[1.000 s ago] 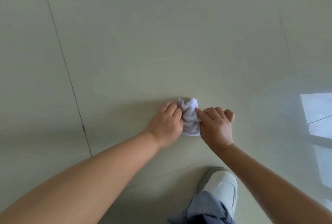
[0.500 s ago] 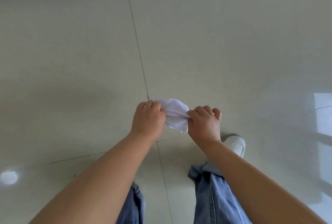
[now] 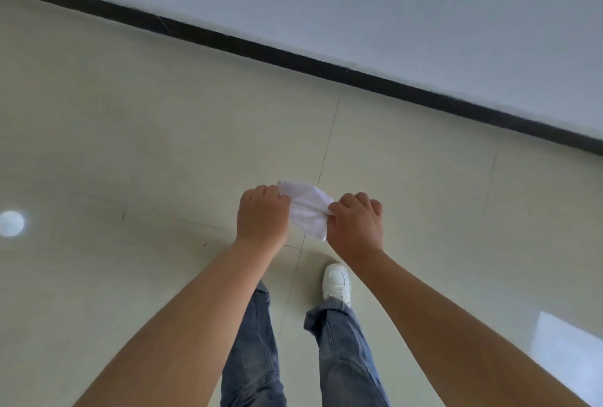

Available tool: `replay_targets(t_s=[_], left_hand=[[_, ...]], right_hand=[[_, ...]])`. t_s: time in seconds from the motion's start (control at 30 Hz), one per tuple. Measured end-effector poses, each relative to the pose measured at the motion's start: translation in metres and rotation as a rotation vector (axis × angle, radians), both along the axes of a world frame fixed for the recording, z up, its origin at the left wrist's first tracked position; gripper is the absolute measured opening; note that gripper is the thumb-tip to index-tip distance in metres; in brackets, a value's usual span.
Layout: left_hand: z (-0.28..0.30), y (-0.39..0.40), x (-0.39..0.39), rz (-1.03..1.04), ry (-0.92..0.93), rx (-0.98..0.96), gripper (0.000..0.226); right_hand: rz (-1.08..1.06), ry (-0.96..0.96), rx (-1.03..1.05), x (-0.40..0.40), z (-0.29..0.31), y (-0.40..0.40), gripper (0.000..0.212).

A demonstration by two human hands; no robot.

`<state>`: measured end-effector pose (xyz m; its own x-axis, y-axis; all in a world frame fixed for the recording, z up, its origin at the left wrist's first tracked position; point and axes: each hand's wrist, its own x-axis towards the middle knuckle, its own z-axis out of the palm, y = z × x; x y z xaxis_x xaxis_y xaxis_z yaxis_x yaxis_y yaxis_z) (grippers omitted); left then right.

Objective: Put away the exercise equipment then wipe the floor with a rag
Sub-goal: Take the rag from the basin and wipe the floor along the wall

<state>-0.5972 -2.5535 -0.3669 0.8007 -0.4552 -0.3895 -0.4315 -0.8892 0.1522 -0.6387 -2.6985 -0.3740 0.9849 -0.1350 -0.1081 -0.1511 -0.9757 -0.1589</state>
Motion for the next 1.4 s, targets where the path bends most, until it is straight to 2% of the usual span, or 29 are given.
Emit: replay_targets(t_s=[0.2, 0.27, 0.4, 0.57, 0.87, 1.07, 1.23, 1.4], left_hand=[[0.075, 0.075, -0.033, 0.425, -0.018, 0.031, 0.027], [0.095, 0.106, -0.045, 0.593, 0.072, 0.074, 0.015], [0.120, 0.183, -0.076, 0.886, 0.060, 0.079, 0.028], [0.162, 0.295, -0.122, 1.061, 0.001, 0.115, 0.028], [0.241, 0.510, -0.196, 1.288, -0.057, 0.194, 0.027], [0.274, 0.631, -0.170, 1.422, -0.074, 0.233, 0.027], [0.298, 0.752, -0.117, 1.523, -0.119, 0.294, 0.028], [0.320, 0.868, -0.067, 1.592, -0.113, 0.318, 0.030]], right_hand=[[0.307, 0.195, 0.112, 0.022, 0.069, 0.069, 0.014], [0.421, 0.152, 0.123, 0.024, 0.082, 0.105, 0.017], [0.699, -0.022, 0.160, 0.020, 0.107, 0.190, 0.029], [0.958, -0.125, 0.219, 0.009, 0.135, 0.318, 0.031], [1.271, -0.250, 0.330, -0.028, 0.210, 0.564, 0.035], [1.386, -0.356, 0.385, 0.004, 0.250, 0.702, 0.034], [1.475, -0.347, 0.416, 0.066, 0.267, 0.835, 0.039], [1.576, -0.343, 0.411, 0.123, 0.294, 0.966, 0.016]])
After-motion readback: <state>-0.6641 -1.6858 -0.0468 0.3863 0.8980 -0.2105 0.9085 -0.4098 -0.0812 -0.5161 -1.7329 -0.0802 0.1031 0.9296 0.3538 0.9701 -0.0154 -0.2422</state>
